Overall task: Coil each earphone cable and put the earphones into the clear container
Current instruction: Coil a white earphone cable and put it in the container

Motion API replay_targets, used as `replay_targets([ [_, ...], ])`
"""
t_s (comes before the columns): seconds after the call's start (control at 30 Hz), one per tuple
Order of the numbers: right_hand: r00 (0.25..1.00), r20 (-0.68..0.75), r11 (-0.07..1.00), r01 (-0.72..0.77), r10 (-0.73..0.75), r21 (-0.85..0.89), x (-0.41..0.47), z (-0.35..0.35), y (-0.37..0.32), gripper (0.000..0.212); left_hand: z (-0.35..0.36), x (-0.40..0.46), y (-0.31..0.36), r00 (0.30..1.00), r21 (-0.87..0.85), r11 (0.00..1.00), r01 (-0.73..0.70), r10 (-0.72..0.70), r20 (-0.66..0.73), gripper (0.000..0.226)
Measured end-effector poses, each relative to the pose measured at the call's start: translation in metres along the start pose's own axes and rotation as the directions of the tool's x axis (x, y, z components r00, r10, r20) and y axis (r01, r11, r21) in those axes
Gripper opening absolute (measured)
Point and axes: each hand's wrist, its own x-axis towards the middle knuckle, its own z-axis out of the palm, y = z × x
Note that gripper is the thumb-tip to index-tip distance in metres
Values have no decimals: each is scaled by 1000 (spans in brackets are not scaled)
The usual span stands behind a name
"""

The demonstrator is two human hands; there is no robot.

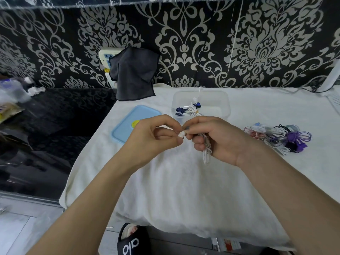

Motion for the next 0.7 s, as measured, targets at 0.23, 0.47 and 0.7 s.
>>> replay_targets([
  [0.23,997,63,997,-45,41,57,-4,0,-3,14,-3,-1,2,998,-53,998,-20,23,52,21],
  [0.47,987,133,986,-108,91,125,-8,-4,-5,17,-4,-2,4,991,-104,995,5,9,134,18],
  [0.7,982,156,969,-133,101,210,-10,-2,-5,7,-6,0,1,989,-250,968,34,2,145,16],
])
